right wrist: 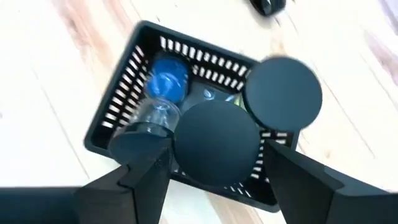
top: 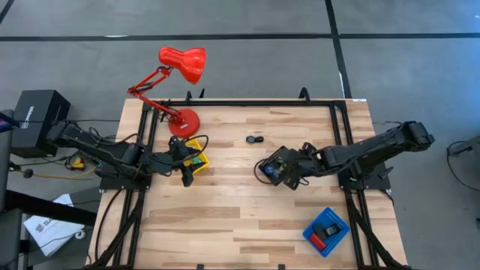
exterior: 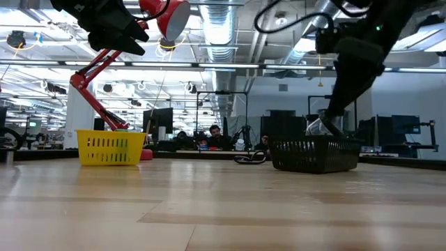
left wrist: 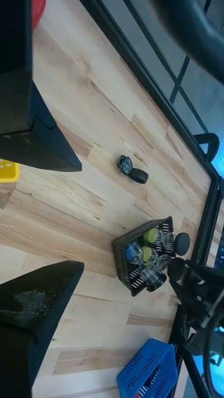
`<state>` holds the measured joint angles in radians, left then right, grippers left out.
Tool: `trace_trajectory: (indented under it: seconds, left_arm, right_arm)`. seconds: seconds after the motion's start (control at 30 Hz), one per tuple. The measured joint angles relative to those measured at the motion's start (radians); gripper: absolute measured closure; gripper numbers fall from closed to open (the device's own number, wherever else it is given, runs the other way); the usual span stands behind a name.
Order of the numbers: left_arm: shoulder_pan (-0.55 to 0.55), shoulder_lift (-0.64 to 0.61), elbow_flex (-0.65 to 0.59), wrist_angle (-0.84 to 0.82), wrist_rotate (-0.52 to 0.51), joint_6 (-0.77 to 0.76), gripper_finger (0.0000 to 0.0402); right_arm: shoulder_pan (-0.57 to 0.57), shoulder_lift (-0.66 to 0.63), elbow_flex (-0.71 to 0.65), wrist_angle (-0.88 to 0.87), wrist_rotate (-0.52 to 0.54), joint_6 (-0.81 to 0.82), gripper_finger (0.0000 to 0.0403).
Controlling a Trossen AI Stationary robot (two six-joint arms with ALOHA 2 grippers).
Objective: Pick & Place Office items
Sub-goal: Put the green hourglass into the black bin, then move the black bin to the center of the table
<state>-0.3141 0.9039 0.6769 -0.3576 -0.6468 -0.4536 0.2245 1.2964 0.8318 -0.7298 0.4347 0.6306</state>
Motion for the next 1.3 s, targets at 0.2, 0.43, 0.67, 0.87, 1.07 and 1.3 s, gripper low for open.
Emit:
trace_trajectory:
  seconds: [0.2, 0.43, 0.67, 0.87, 1.07, 1.3]
  left_arm:
    - [0.000, 0.000, 0.000, 0.000, 0.000, 0.000, 0.0160]
    - [0.000, 0.000, 0.000, 0.000, 0.000, 0.000, 0.0160]
    - [0.000, 0.000, 0.000, 0.000, 0.000, 0.000, 0.0160]
    - [0.000, 0.000, 0.000, 0.000, 0.000, 0.000, 0.0160]
    - [0.000, 0.000, 0.000, 0.008, 0.000, 0.000, 0.0160]
    - [0.000, 0.000, 0.000, 0.010, 0.000, -0.008, 0.0160]
  right_arm:
    - [0.003, 0.000, 0.060, -0.086, 0.001, -0.011, 0.0161]
    - [0.051, 0.000, 0.103, -0.094, -0.041, -0.014, 0.0161]
    - [0.172, 0.010, 0.114, -0.090, -0.048, 0.016, 0.0171]
    - [0.226, 0.102, 0.114, -0.082, -0.044, 0.111, 0.0247]
    - [0.219, 0.221, 0.113, -0.085, -0.045, 0.175, 0.0370]
    - [0.162, 0.261, 0.113, -0.075, -0.044, 0.172, 0.0384]
